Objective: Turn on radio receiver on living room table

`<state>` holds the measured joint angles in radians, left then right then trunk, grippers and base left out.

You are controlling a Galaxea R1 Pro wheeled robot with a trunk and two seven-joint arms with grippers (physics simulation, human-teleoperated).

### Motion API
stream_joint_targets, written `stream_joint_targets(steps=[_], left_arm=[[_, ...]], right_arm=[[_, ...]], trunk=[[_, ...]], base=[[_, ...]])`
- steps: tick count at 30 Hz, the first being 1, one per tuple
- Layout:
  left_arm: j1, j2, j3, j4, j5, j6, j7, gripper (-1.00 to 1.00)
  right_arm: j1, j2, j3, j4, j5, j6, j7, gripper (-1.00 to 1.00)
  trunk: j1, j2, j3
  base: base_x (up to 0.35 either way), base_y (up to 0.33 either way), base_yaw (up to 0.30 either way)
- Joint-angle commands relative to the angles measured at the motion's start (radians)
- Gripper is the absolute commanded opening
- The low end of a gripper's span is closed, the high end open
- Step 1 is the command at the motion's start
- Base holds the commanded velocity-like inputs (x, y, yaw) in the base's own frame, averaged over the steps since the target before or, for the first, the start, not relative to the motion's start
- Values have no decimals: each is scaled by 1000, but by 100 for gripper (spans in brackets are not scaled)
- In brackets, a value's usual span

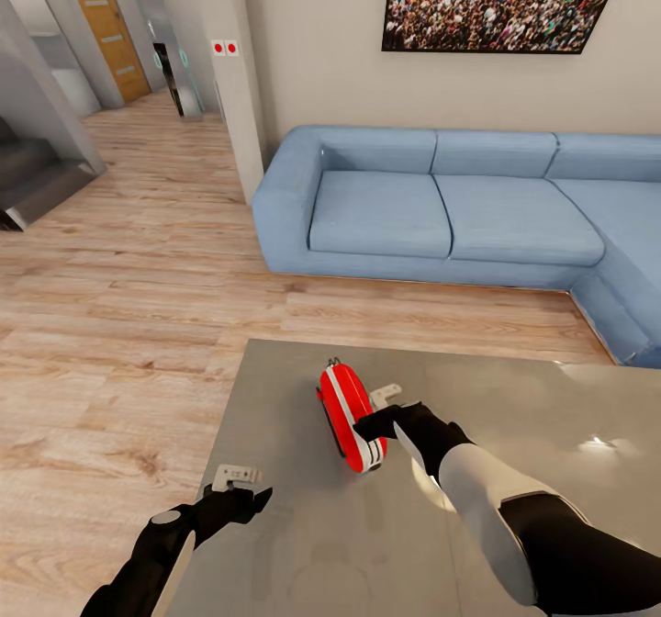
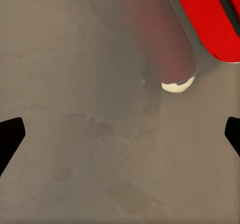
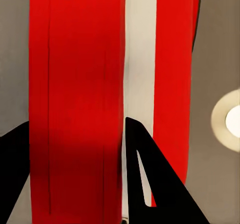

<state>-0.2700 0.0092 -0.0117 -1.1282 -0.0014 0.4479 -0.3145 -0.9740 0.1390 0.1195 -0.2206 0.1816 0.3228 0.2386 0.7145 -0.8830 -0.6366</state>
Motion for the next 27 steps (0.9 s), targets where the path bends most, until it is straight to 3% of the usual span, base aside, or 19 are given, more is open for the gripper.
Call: stream_joint_targets(steps=[1,4,5,20,25,27], left_arm=[[0,0,0,0,0,0,0,100],[0,0,0,0,0,0,0,100],[0,0,1,-1,0,0,0,100],[0,0,-1,-1,0,0,0,100],[0,1,-1,0,0,0,0,100],[0,0,-1,1,0,0,0,100]], right_arm=[[0,0,0,0,-2,0,0,-100],[0,-1,0,0,1,0,0,-100],[0,-18,6,-75,9,14,0,-100],[9,-19,11,-407,12,235,24,-100],[28,-21,11,-495,12,285,43,-100],[53,-21,12,-572,13,328,49,-100]], trunk=[[0,0,0],[0,0,0],[0,0,0],[0,0,0],[0,0,0],[0,0,0]], base=[[0,0,0],[0,0,0],[0,0,0],[0,0,0],[0,0,0],[0,0,0]])
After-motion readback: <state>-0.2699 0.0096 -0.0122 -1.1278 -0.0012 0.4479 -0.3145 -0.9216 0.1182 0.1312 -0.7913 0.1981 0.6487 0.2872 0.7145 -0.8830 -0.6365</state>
